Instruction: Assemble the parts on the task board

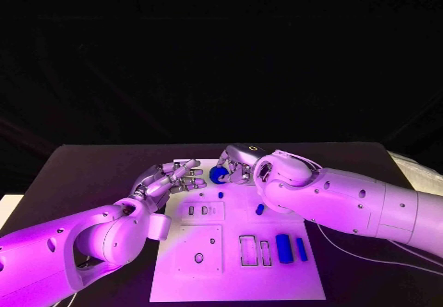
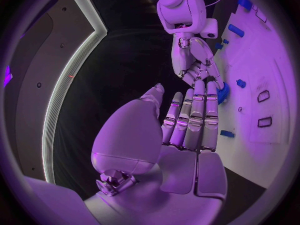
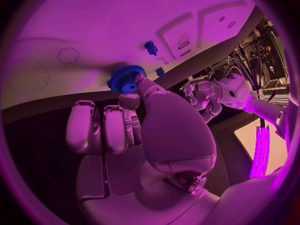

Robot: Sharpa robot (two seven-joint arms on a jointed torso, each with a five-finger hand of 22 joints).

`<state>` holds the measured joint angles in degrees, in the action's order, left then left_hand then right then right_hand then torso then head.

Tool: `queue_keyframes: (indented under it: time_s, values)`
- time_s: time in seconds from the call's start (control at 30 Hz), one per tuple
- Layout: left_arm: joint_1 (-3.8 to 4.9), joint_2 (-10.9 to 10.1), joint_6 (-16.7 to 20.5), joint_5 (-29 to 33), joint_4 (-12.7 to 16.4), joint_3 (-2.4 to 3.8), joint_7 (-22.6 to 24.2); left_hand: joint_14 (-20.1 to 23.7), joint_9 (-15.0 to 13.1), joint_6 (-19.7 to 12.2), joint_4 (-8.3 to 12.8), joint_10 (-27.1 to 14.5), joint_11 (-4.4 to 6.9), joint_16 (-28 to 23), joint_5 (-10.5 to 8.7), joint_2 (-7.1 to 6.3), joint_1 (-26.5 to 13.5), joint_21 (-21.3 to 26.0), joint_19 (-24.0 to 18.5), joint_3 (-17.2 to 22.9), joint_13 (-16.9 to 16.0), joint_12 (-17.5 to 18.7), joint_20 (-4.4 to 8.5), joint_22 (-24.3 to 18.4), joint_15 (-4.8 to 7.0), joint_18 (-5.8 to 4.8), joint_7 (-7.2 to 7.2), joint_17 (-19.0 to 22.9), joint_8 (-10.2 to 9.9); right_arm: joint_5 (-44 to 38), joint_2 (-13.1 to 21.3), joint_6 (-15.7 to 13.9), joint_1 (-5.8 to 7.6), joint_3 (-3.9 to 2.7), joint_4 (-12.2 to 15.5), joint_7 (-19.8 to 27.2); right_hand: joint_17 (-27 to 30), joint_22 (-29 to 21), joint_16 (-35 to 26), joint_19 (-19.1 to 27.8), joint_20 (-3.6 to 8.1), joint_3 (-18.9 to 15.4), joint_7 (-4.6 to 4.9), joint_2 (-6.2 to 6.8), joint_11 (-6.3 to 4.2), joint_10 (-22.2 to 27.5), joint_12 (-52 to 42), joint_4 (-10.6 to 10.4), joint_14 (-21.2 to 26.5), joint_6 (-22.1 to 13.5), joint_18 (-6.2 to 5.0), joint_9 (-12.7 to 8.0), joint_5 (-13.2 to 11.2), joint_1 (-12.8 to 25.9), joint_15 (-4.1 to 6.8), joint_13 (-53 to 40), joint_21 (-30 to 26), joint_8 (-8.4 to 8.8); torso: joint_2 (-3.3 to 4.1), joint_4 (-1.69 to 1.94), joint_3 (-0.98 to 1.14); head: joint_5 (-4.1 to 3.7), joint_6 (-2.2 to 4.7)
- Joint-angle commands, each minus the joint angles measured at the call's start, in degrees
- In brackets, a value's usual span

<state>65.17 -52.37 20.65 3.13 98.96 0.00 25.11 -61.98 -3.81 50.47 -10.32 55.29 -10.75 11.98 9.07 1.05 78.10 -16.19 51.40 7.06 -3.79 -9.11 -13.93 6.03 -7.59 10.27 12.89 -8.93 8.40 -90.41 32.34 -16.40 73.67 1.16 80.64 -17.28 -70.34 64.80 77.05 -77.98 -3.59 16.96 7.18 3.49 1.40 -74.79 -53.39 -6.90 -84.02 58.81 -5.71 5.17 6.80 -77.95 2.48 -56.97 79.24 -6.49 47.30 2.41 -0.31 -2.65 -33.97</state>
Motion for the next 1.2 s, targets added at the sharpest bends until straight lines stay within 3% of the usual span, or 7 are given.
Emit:
queue_keyframes:
  time_s: [0.03,0.4,0.53,0.67,1.0,1.2]
  values:
    - [0.05,0.1,-1.2,0.1,0.0,0.04,0.5,-0.5,0.0,0.3,0.4,0.4,0.05,-0.1,0.24,0.22,0.3,0.0,0.3,0.1,0.0,-0.1,0.04,-0.1,0.05,0.28,1.29,-0.1,0.2,-1.5,-0.4,1.1,-0.20,0.03,-0.3,0.0,0.1,-0.2,0.0,0.1,0.28,0.4,-0.59,0.10,0.05,0.6,0.7,0.1,-2.7,2.4,0.60,0.6,0.3,0.8,0.32,0.4,0.1,0.23,0.03,-0.01,0.05,0.09,-0.15]
    - [0.05,0.2,-1.3,0.1,0.0,0.04,0.3,-0.5,0.0,0.3,0.5,0.4,0.05,-0.2,0.24,0.27,0.3,0.0,0.3,0.1,0.0,-0.1,0.05,-0.1,0.06,0.28,1.29,-0.1,0.2,-1.8,-2.0,-0.8,-0.51,0.21,-2.6,1.0,1.1,-1.7,-0.8,1.0,-0.69,1.2,1.16,1.74,1.49,2.9,4.5,0.7,-2.4,-3.0,0.34,-0.6,-0.2,1.7,-0.84,3.0,-0.6,3.04,0.00,0.00,0.01,0.05,-0.18]
    - [0.05,0.2,-1.3,0.1,0.0,0.04,0.2,-0.5,0.0,0.3,0.5,0.4,0.05,-0.2,0.24,0.27,0.3,0.0,0.3,0.1,0.0,-0.1,0.05,-0.1,0.06,0.28,1.29,-0.1,0.2,-1.4,-2.3,-1.0,-0.60,0.27,-2.9,1.5,1.4,-2.1,-1.1,1.3,-1.07,-0.4,1.43,2.56,1.90,3.4,5.6,-0.3,-2.3,-5.1,0.24,-0.9,-3.5,4.0,-1.21,3.9,-0.9,3.10,0.00,-0.04,-0.02,0.09,-0.21]
    - [0.05,0.2,-1.3,0.1,0.0,0.04,0.2,-0.5,0.0,0.3,0.5,0.4,0.05,-0.2,0.24,0.27,0.3,0.0,0.3,0.1,0.0,-0.1,0.05,-0.1,0.06,0.28,1.29,-0.1,0.2,-1.3,-2.4,-0.9,-0.66,0.30,-2.9,1.9,1.4,-2.3,-1.1,1.4,-1.27,-2.0,1.58,3.00,2.06,3.8,6.4,-1.0,-2.2,-6.1,0.20,-1.1,-3.8,5.1,-1.36,4.5,-0.9,3.03,0.00,0.00,0.00,0.11,-0.26]
    - [0.05,0.2,-1.3,0.1,0.0,0.04,0.2,-0.5,0.0,0.3,0.5,0.4,0.05,-0.2,0.24,0.27,0.3,0.0,0.3,0.1,0.0,-0.1,0.05,-0.1,0.06,0.28,1.29,-0.1,0.2,-0.9,-1.5,-1.9,-0.74,0.31,-2.0,2.0,1.4,-2.2,-1.1,1.4,-1.36,-2.7,1.57,2.70,2.08,3.9,6.5,-1.3,-2.2,-6.2,0.20,-1.0,-3.3,5.3,-1.40,4.6,-0.9,2.84,0.00,0.00,0.01,0.22,-0.30]
    - [0.05,0.0,-1.4,0.1,-0.1,0.04,0.1,-0.5,0.0,0.3,0.5,0.4,0.05,-0.2,0.24,0.27,0.3,0.0,0.3,0.1,0.0,-0.1,0.05,-0.1,0.06,0.28,1.29,-0.1,0.2,1.1,3.2,-5.9,-0.87,0.11,1.8,3.3,1.1,-1.8,-0.9,1.1,-1.30,-3.2,1.39,1.98,1.89,3.4,5.5,-1.4,-2.3,-5.4,0.27,-0.7,-1.0,4.7,-1.28,3.7,-0.7,2.62,-0.09,-0.19,0.10,0.41,-0.28]
